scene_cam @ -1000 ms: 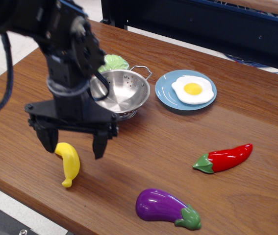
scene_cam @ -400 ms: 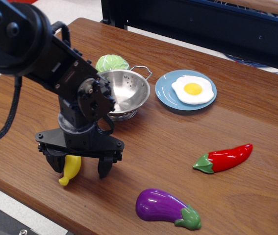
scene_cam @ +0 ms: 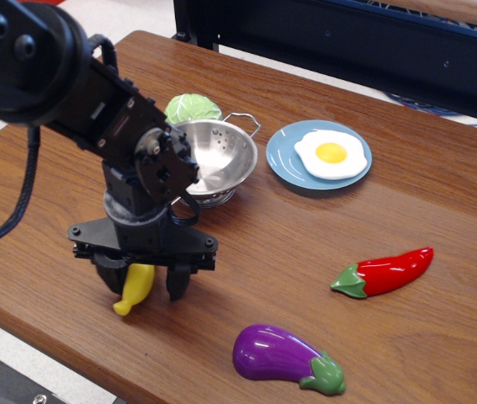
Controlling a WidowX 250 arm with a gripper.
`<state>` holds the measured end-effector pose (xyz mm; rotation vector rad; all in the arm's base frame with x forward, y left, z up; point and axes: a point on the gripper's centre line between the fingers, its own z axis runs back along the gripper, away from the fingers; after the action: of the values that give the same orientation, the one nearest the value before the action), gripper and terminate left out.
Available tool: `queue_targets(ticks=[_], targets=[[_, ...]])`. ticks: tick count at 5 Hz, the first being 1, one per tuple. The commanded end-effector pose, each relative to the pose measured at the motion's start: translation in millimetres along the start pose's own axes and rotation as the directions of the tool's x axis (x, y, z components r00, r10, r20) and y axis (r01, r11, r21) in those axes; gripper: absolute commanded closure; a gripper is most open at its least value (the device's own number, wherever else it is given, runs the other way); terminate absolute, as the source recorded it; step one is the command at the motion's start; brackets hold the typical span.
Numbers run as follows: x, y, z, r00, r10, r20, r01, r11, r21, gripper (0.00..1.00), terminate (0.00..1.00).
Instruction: Put banana in colander
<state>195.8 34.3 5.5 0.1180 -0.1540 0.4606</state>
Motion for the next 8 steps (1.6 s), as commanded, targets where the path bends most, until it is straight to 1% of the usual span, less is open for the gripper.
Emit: queue_targets(ticks=[1, 2, 3, 4, 5, 6, 7, 8], targets=[[5, 6, 6, 0.999, -0.022, -0.029, 0.021, 1.000, -0.023, 1.00, 0.00], [10, 7, 37, 0.999, -0.014, -0.042, 0.011, 0.997, -0.077, 1.00, 0.00], [33, 1, 73, 0.996, 0.070, -0.048, -0.075, 0.989, -0.125, 1.00, 0.00], [66, -14, 69, 0.987, 0.158, -0.010, -0.159, 0.982, -0.098, 1.00, 0.00], [104, -23, 63, 0.976, 0.219, 0.018, -0.216, 0.973, -0.078, 1.00, 0.00], [124, -24, 62, 0.968, 0.251, 0.014, -0.249, 0.965, -0.085, 1.00, 0.00], [127, -30, 54, 0.972, 0.233, 0.038, -0.231, 0.972, -0.045, 1.00, 0.00], [120, -30, 48, 0.981, 0.188, 0.041, -0.187, 0.982, -0.019, 0.00, 0.00]])
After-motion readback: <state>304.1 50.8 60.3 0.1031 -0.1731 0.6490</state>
